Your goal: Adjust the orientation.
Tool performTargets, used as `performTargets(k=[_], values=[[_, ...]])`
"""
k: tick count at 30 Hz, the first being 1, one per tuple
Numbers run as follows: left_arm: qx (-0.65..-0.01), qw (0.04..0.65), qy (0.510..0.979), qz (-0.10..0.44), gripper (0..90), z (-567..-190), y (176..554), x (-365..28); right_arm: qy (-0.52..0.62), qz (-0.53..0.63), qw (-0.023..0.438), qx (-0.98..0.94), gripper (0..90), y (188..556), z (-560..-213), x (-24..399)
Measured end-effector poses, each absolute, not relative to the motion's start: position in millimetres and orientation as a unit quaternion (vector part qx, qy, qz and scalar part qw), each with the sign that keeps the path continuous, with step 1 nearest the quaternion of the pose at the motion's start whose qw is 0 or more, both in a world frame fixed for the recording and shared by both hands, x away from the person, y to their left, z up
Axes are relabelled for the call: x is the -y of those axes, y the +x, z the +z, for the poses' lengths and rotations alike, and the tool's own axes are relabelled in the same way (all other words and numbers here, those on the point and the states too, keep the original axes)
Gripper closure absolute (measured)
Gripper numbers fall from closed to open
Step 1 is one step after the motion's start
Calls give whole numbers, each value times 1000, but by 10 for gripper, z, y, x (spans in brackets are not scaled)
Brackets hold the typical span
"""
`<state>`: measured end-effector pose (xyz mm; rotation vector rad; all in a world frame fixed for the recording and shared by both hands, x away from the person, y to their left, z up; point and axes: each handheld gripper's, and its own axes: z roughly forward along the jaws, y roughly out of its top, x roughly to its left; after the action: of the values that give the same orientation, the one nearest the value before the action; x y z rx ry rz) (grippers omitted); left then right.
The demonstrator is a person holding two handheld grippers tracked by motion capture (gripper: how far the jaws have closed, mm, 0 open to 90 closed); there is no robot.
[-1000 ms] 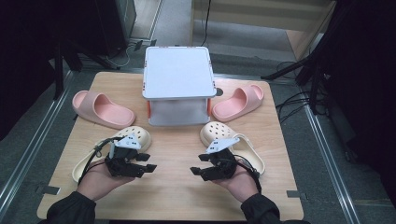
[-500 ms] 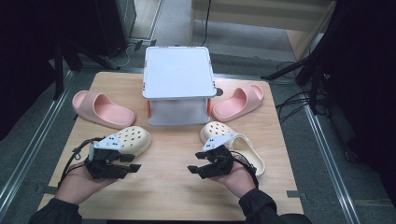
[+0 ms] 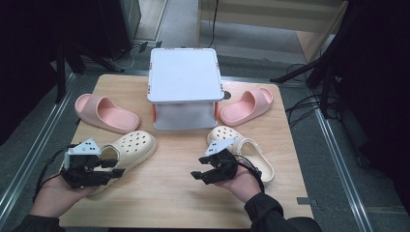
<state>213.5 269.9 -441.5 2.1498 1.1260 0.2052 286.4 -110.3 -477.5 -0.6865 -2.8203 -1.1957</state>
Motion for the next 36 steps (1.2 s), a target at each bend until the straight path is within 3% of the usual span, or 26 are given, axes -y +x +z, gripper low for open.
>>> performTargets(k=[12, 16, 18, 19, 28, 36], values=[[-472, 299, 825, 85, 522, -4700, 2389, -2640, -220, -376, 0, 900, 411, 2869, -4785, 1102], [-464, 292, 832, 83, 572, -4776, 2493, -2612, -222, -375, 1, 900, 412, 2865, -4789, 1104], [-462, 298, 831, 83, 736, -4790, 2525, -2616, -222, -374, 1, 900, 412, 2862, -4791, 1106], [-460, 307, 830, 78, 760, -4789, 2537, -2624, -224, -374, 0, 900, 412, 2857, -4793, 1110], [-460, 313, 827, 84, 775, -4658, 2552, -2550, -230, -376, -5, 898, 414, 2855, -4795, 1146], [-442, 338, 828, 74, 772, -4539, 2604, -2209, -240, -374, -3, 896, 415, 2842, -4813, 1153]])
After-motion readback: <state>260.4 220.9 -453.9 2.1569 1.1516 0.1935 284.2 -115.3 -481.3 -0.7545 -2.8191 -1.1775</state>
